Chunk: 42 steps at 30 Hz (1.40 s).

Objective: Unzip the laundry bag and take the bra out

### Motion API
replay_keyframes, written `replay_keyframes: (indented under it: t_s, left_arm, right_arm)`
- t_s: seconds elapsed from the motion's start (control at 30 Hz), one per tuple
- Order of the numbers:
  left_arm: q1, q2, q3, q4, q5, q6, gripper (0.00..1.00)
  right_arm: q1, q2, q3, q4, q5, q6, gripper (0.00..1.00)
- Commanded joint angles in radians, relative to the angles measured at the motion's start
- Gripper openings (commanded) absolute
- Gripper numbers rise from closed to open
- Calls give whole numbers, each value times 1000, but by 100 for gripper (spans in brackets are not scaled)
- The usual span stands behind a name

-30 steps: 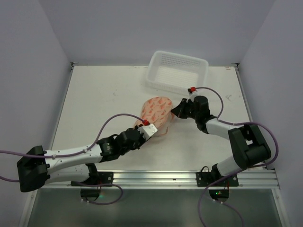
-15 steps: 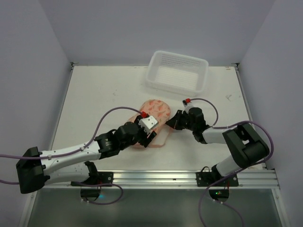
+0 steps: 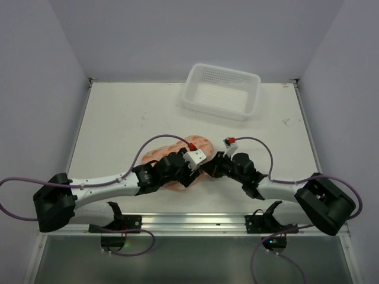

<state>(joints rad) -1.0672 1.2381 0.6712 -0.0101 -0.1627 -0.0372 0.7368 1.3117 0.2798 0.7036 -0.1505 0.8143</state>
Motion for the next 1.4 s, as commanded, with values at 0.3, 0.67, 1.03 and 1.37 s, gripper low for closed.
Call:
replay_keyframes:
  t_s: [0.3,0.67,1.03,1.37]
  left_arm:
    - [-8,41,-47,120,-52,77,68]
    - [-22,116,-16,179,-143,123,63]
    - [-27,87,-51,157,-141,135,0]
    - [-27,-11,-96,142,-104,146,0]
  right_arm:
    - [26,-123,-22,57,9,8,0]
    - [49,-112,-33,105,-12,6,0]
    - [49,-141,-45,91,6,-4,0]
    - [-39,-207,-36,-64,72,-99,0]
